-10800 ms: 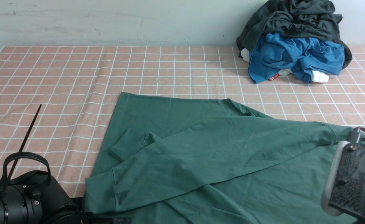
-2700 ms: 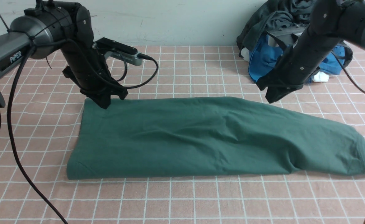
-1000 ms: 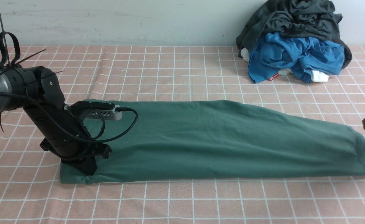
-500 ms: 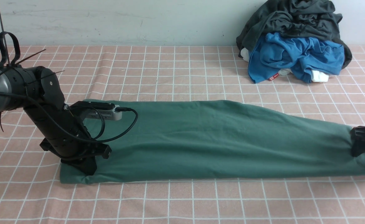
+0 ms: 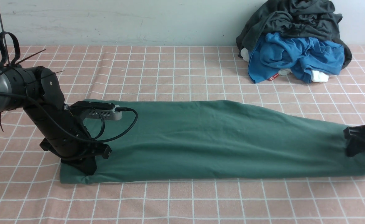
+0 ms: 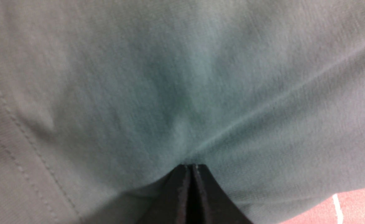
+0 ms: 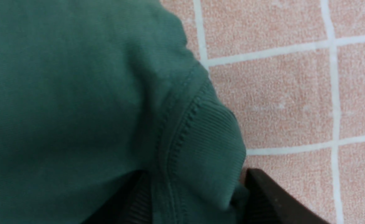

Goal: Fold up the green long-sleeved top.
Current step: Use the right arm to clamp the right edge of the fabric, then use the right arm to drag the right edge of the fabric to the left and folds it over the left edge

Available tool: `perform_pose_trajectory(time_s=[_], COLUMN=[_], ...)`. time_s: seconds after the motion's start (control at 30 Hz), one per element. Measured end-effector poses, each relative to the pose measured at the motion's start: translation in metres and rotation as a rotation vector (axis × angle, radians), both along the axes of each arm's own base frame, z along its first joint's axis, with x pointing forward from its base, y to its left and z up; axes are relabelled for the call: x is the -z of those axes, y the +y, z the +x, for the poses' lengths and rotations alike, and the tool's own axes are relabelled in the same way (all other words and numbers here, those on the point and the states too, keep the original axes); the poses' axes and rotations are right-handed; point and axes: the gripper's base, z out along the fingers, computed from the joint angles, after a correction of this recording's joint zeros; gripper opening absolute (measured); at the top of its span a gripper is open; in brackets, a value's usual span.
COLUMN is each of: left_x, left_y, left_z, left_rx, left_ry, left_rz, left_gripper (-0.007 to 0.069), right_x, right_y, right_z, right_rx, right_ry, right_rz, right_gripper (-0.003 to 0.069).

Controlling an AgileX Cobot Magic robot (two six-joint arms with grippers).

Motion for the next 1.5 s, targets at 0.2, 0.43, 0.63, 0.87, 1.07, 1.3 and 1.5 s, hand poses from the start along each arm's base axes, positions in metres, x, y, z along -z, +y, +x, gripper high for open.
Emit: perform_pose_trajectory(time_s=[0.2,0.43,0.63,0.87,1.07,1.3,1.5], left_x=[0.0,-0.04,-0.143,-0.215,-0.23,-0.235,-0.241], left_y=[0.0,0.011,0.016,0.014,0.013,0.01,0.01], left_z=[0.0,-0.002,-0.044,-0.12,-0.15,-0.166,-0.19], left_rx=[0.0,0.028,0.021,0.004,-0.001,0.007,0.03], left_ry=[-0.002,-0.141,-0.419,-0.636,-0.706,-0.69,-0.666], left_rz=[0.0,0.063,0.061,-0.012,-0.049,-0.089,-0.099], left_gripper=[-0.0003,-0.0003,-0.0003,-0.0003,-0.0003,-0.0003,-0.0003], right_x=[0.0,-0.026,-0.08,-0.146,-0.205,-0.229,-0.196], right_y=[0.001,0.001,-0.003,0.003,0.069,0.184,0.28], right_z=[0.0,-0.005,-0.019,-0.046,-0.047,-0.03,-0.002], right_rx=[-0.035,-0.063,-0.083,-0.01,-0.211,-0.53,-0.696], right_ry=[0.009,-0.038,-0.16,-0.312,-0.468,-0.555,-0.495], right_rz=[0.0,-0.04,-0.159,-0.23,-0.138,-0.02,0.063], right_gripper=[0.0062,0.0043,0.0043,0.0043,0.0043,0.0043,0.0043])
